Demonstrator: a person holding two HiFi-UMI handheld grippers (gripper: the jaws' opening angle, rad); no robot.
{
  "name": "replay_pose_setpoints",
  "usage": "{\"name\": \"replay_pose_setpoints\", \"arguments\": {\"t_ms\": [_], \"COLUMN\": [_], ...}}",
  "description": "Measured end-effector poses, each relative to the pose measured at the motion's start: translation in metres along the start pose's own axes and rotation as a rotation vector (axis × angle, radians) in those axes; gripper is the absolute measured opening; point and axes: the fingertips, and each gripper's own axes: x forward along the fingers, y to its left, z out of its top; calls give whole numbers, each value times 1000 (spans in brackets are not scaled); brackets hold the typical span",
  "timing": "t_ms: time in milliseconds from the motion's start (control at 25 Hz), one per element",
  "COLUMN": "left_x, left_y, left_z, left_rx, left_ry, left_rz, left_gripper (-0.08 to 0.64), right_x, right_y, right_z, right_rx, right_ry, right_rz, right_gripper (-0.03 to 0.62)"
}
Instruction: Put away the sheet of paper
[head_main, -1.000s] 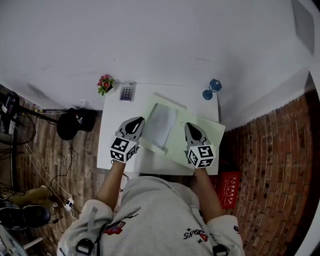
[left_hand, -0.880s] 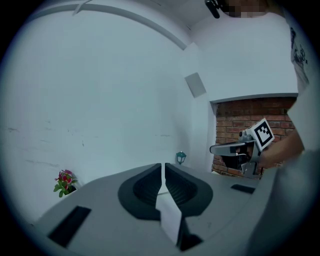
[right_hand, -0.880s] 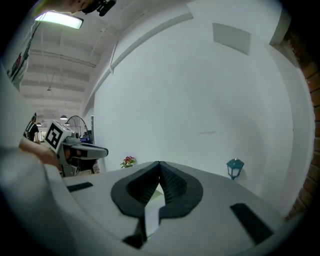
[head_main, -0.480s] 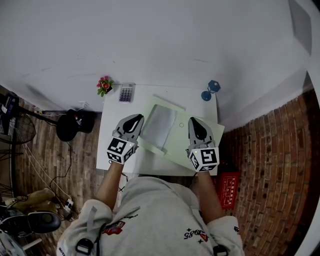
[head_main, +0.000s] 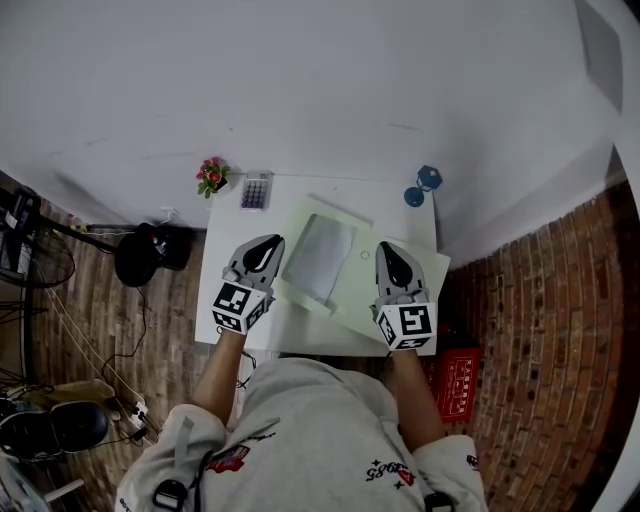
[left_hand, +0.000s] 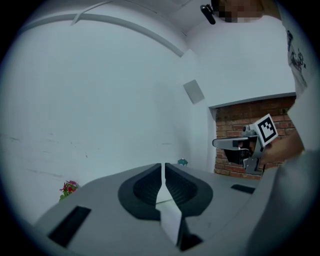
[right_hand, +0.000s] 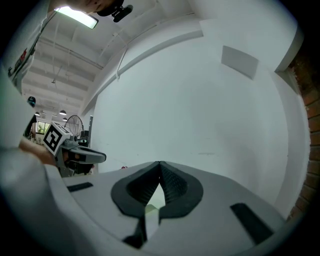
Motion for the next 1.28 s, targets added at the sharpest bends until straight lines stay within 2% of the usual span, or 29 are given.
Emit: {"name": "replay_pose_setpoints", "arguments": {"t_ms": [600,1280], "left_x": [-1,-2], "left_y": [0,5], "left_z": [-11,-18], "left_rx": [-38,-60], "left_ry": [22,37], "left_rz": [-14,-9], "left_gripper": [37,37], "right_x": [2,11], "right_y": [1,9], "right_z": [-11,-15], "right_rx": [6,29], "right_ry": [34,45], "right_rz": [-13,11], "right_gripper": [-5,-5]}}
